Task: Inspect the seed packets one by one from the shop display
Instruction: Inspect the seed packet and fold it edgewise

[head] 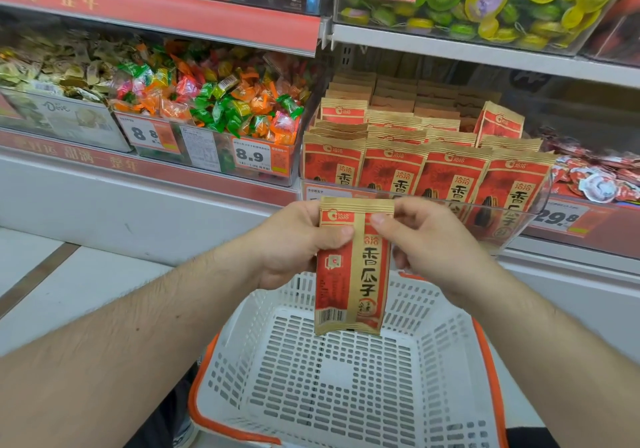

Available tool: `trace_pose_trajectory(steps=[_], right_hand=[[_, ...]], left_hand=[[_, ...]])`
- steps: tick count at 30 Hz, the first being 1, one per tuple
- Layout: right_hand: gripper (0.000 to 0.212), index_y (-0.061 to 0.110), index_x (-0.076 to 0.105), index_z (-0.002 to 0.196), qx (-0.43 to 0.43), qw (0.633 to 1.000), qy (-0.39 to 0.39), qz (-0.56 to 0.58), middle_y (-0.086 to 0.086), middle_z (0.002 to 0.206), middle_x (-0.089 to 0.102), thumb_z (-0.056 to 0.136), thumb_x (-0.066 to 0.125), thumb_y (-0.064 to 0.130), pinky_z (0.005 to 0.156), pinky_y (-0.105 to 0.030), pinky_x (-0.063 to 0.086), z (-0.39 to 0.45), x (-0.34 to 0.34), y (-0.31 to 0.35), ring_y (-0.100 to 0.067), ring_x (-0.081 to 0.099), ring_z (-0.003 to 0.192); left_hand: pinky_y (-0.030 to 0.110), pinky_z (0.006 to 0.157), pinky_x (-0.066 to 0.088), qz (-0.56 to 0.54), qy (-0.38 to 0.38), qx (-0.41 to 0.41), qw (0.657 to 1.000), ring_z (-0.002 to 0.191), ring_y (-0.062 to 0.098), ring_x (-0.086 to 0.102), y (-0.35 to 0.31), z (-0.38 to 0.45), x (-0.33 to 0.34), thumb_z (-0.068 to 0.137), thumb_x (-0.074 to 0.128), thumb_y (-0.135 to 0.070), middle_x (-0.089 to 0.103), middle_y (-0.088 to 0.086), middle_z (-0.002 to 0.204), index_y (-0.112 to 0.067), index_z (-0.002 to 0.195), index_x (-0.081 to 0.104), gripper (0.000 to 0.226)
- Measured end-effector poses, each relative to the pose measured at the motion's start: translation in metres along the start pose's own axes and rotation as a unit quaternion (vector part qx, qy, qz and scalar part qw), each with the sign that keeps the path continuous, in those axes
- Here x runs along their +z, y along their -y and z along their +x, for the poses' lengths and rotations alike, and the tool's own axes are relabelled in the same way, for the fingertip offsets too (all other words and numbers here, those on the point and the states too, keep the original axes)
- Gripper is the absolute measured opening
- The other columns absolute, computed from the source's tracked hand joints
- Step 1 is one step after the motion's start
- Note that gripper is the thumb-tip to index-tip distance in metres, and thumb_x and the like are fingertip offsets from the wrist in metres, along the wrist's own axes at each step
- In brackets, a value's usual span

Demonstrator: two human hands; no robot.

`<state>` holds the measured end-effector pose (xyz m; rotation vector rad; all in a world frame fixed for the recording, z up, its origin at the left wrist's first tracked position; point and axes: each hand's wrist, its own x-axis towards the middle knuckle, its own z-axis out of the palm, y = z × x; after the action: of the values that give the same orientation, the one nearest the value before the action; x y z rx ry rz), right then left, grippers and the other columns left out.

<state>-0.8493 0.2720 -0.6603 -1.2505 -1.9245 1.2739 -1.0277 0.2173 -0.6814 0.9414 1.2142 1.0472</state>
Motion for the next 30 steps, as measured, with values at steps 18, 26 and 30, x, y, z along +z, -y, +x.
trace_pose_trajectory(steps=[18, 26, 30], right_hand=[[0.028, -0.001, 0.066, 0.093, 0.014, 0.991, 0.056, 0.121, -0.004, 0.065, 0.068, 0.098, 0.054, 0.024, 0.046, -0.024, 0.040, -0.001, 0.000, 0.002, -0.012, 0.050, 0.044], [0.041, 0.008, 0.071, 0.099, 0.025, 0.982, 0.184, -0.041, -0.008, 0.083, 0.076, 0.080, 0.066, 0.044, 0.057, -0.031, 0.043, -0.005, -0.006, -0.002, -0.018, 0.063, 0.062], [0.041, 0.005, 0.070, 0.088, 0.023, 0.987, 0.150, 0.046, -0.010, 0.075, 0.074, 0.073, 0.063, 0.043, 0.057, -0.031, 0.045, -0.002, -0.010, -0.001, -0.020, 0.061, 0.060]], left_hand=[[0.054, 0.097, 0.050, -0.053, -0.013, 0.023, 0.998, 0.105, 0.037, 0.064, -0.004, 0.001, -0.007, 0.079, 0.063, -0.028, 0.066, 0.028, 0.121, 0.005, 0.126, 0.060, 0.057], [0.048, 0.084, 0.057, -0.096, -0.040, 0.031, 0.994, 0.095, 0.030, 0.069, -0.006, 0.001, -0.007, 0.078, 0.062, -0.030, 0.071, 0.019, 0.115, -0.005, 0.119, 0.066, 0.048], [0.048, 0.086, 0.058, -0.023, 0.000, 0.023, 0.999, 0.096, 0.028, 0.072, -0.005, -0.004, -0.006, 0.073, 0.067, -0.027, 0.074, 0.013, 0.109, -0.012, 0.112, 0.068, 0.042]])
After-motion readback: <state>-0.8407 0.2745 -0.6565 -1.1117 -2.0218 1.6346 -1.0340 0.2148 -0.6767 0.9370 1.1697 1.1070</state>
